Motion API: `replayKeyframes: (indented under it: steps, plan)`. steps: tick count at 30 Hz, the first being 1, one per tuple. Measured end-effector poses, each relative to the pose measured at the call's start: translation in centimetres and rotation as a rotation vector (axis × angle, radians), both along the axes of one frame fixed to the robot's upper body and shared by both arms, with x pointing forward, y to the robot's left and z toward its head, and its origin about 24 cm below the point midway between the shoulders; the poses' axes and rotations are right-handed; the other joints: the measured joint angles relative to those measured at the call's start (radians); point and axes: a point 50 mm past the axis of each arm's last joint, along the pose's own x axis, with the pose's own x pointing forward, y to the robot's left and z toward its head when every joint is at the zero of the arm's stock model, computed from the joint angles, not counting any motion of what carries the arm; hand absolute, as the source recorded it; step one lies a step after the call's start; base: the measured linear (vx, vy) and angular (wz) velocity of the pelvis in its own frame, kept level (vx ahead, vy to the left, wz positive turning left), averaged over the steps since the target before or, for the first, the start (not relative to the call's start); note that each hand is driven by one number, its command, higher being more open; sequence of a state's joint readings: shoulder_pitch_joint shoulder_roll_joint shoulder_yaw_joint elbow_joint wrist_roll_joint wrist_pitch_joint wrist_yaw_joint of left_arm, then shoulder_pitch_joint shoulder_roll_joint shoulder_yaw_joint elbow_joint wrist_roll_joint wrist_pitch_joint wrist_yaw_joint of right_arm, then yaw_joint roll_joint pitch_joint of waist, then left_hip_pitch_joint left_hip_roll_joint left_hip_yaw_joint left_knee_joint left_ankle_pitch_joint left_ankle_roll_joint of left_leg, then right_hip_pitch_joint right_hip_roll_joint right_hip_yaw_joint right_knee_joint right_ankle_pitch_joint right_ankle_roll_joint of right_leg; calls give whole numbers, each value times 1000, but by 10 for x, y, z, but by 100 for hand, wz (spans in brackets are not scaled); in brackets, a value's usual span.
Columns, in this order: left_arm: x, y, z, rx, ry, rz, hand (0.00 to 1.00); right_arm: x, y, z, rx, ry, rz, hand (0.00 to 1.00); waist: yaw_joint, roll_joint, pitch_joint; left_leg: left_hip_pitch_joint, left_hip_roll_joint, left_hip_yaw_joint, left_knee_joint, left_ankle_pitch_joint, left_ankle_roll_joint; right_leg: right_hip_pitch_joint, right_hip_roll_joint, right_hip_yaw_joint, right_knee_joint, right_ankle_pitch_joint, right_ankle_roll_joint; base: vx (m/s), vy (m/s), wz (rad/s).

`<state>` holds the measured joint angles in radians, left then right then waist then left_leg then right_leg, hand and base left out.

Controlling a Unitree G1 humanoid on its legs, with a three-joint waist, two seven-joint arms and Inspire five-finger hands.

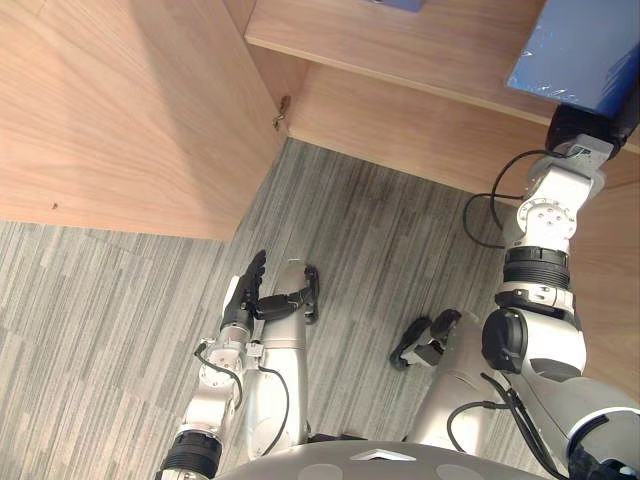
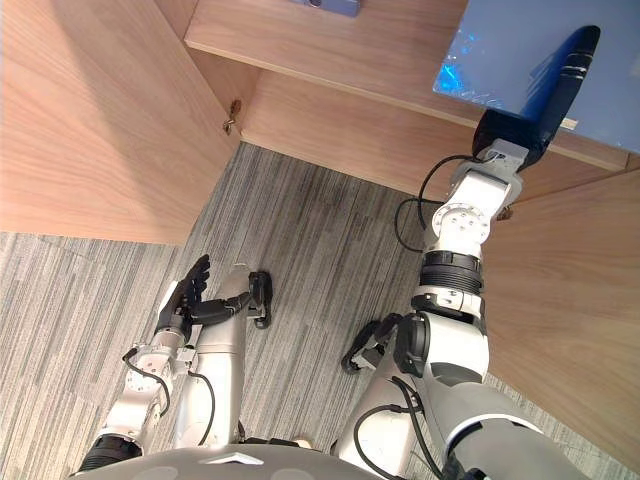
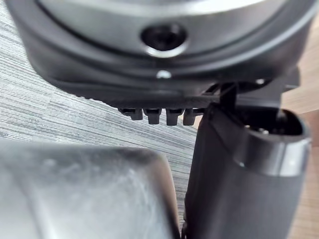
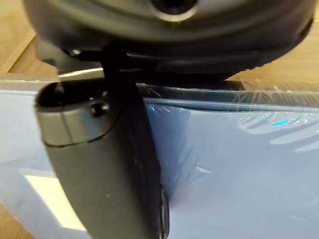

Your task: Walk over to the cabinet, pick up the folder, carry it to the office cabinet, place the folder inside the office cabinet, then close the office cabinet door

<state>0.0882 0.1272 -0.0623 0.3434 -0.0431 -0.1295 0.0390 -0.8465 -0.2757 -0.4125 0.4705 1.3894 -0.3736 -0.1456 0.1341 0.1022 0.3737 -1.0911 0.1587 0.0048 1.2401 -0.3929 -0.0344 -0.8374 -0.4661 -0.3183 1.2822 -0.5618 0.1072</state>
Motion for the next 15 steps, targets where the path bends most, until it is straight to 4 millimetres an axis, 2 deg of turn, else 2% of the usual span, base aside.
replayKeyframes:
  steps: [15]
  plan:
    - [4,-1,9,-24,-41,10,100,3,5,4,-11,2,27,0,-3,-5,41,3,8,-2,-8,1,-2,3,10,-4,-10,0,0,0,0,0]
